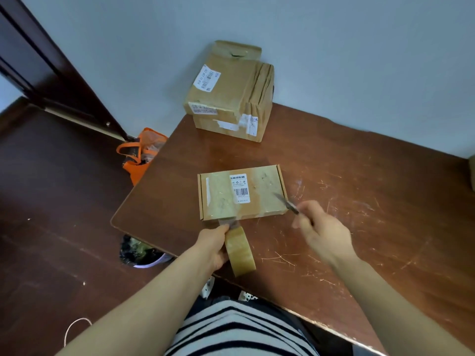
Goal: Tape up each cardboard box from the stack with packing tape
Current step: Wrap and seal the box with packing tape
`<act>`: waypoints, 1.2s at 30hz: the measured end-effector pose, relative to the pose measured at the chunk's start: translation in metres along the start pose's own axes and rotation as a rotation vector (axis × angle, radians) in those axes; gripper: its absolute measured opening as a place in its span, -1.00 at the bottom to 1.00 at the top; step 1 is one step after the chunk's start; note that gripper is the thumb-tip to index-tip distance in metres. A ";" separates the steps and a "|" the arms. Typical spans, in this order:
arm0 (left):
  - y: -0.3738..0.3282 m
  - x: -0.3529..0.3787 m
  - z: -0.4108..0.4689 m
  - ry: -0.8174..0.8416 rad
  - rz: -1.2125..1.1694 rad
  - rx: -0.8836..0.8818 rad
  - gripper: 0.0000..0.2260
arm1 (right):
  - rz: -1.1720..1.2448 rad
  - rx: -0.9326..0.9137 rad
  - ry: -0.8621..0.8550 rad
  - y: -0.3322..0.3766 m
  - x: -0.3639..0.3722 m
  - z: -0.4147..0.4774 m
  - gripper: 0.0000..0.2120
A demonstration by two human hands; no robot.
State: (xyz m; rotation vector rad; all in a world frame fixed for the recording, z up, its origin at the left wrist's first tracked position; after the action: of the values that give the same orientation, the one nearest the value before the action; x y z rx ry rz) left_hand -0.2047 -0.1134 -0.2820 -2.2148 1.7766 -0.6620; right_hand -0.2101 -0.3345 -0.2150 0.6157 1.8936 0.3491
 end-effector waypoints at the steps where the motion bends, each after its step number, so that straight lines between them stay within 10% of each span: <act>1: -0.001 0.000 -0.001 -0.001 0.004 0.002 -0.83 | -0.053 -0.055 0.062 0.019 0.002 0.004 -0.85; 22: -0.001 -0.009 0.016 -0.034 0.014 0.001 -0.83 | -1.068 -0.394 0.383 0.117 0.058 0.051 -0.80; 36: -0.004 -0.007 0.017 -0.028 0.048 -0.004 -0.83 | -0.706 -0.112 0.441 0.011 0.044 0.043 -0.61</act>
State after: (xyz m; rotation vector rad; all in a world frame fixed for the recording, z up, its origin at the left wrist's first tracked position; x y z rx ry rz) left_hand -0.1947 -0.1077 -0.2962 -2.1661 1.8124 -0.6151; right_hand -0.1813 -0.3025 -0.2594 -0.2471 2.3465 0.1275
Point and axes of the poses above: each hand's wrist, its own z-axis towards the middle knuckle, its own x-axis out of the palm, y = z × x, the point moved 7 cm from there along z, towards the middle knuckle, and after that the axes turned 10 degrees about y, right-handed, at the moved point
